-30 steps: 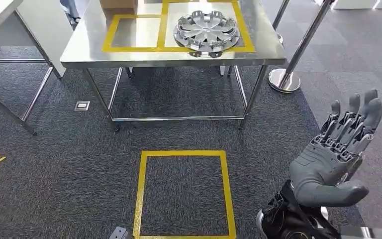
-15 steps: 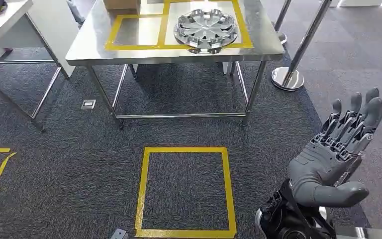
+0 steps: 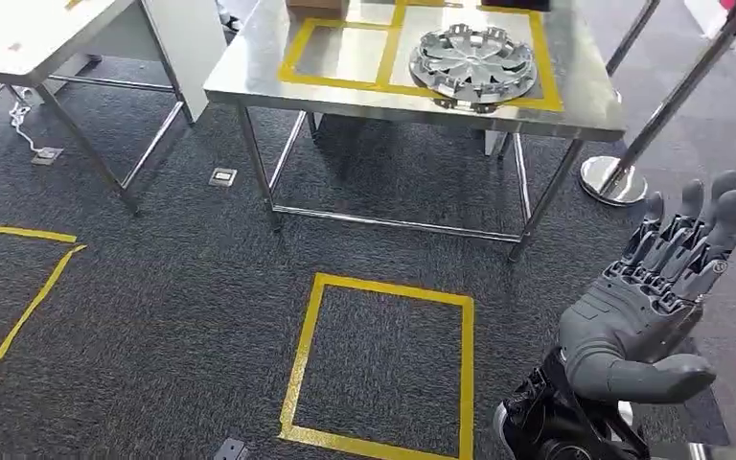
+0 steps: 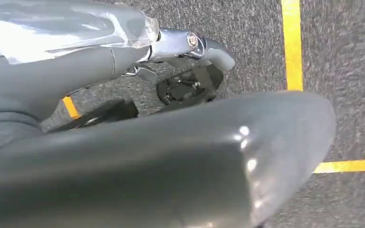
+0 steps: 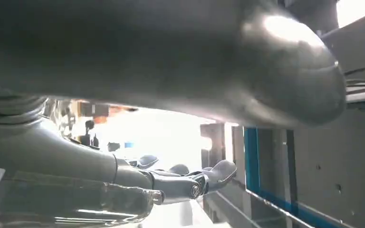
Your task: Take the parts from the cabinet and place them on the table.
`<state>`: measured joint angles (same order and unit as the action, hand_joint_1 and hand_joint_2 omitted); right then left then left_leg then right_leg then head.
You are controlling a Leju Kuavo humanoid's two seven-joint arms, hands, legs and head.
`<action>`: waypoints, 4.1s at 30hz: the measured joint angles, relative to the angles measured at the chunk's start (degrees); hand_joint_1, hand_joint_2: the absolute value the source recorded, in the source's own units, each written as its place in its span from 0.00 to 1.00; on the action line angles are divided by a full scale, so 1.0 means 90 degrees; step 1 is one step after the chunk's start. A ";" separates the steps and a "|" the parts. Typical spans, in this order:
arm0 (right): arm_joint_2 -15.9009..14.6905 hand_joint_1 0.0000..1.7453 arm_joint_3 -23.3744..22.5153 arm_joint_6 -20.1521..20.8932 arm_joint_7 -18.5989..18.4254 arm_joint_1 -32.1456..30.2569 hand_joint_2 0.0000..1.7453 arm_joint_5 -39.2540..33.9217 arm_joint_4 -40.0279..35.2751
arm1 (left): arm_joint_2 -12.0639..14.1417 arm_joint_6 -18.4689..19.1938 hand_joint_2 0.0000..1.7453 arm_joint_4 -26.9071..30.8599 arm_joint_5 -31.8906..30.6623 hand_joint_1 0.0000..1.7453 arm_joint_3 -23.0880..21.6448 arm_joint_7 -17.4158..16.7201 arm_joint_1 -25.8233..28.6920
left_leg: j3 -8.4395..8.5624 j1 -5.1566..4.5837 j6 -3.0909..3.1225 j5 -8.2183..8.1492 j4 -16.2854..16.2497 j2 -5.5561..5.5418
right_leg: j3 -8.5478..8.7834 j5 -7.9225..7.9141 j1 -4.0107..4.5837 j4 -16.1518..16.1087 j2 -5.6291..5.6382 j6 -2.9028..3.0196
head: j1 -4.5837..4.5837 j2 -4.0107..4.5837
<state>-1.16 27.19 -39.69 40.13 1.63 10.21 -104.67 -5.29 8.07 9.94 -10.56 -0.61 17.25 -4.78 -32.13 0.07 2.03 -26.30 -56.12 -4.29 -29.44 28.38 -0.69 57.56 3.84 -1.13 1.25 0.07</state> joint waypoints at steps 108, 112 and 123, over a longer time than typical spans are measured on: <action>0.0005 0.00 -0.0005 0.0000 -0.0002 0.0082 0.00 0.0119 0.0044 | 0.0019 0.0092 0.00 0.0005 -0.0138 0.00 0.0041 -0.0107 -0.0050 | -0.1164 0.0023 -0.0353 -0.0983 -0.2054 0.0440 | -0.0246 0.0065 -0.0060 0.0111 -0.0565 0.0177 | 0.0163 0.0000; 0.0005 0.00 -0.0005 0.0000 -0.0002 0.0082 0.00 0.0119 0.0044 | 0.0019 0.0092 0.00 0.0005 -0.0138 0.00 0.0041 -0.0107 -0.0050 | -0.1164 0.0023 -0.0353 -0.0983 -0.2054 0.0440 | -0.0246 0.0065 -0.0060 0.0111 -0.0565 0.0177 | 0.0163 0.0000; -0.0002 0.00 -0.0002 0.0000 -0.0002 0.0127 0.00 0.0083 0.0046 | 0.0005 0.0039 0.00 0.0007 -0.0129 0.00 0.0066 -0.0107 -0.0045 | -0.0175 -0.0127 -0.0223 -0.0171 -0.0160 0.0956 | -0.0148 0.0171 -0.0009 0.0110 -0.1056 0.0070 | 0.0177 0.0000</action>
<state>-1.18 27.17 -39.69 40.11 2.78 10.95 -104.26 -5.25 8.41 10.01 -11.72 -0.02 16.28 -5.19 -33.71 -1.07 0.03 -27.84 -57.56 4.31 -30.77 29.93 -0.77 58.55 -5.67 -0.50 2.84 0.07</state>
